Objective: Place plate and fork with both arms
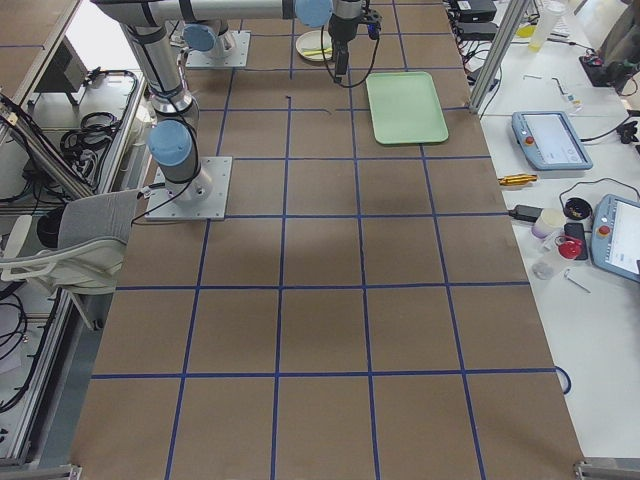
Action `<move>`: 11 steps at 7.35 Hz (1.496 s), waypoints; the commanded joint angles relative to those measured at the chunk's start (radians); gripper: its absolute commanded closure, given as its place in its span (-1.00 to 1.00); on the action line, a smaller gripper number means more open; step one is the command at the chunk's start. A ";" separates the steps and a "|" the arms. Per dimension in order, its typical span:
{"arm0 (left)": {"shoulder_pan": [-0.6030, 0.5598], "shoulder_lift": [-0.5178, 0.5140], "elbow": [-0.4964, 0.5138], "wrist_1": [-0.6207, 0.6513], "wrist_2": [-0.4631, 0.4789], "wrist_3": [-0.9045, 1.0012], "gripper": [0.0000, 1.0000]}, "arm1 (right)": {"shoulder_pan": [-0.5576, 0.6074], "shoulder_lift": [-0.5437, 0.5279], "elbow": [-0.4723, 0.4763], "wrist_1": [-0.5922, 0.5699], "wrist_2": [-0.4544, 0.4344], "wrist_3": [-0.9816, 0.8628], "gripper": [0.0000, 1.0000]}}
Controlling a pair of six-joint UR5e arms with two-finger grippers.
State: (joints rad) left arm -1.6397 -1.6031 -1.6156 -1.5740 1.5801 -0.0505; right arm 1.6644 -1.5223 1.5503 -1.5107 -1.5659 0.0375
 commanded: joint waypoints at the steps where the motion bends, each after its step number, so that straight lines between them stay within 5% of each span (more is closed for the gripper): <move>1: 0.003 -0.001 0.000 0.008 0.006 -0.003 -1.00 | -0.002 0.002 0.001 -0.002 0.001 -0.002 -1.00; 11: 0.003 -0.015 0.003 0.018 0.014 -0.031 -1.00 | -0.009 0.031 0.001 -0.006 0.003 -0.001 -1.00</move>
State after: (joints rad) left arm -1.6351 -1.6121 -1.6109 -1.5594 1.6046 -0.0757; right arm 1.6558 -1.5004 1.5522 -1.5159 -1.5619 0.0295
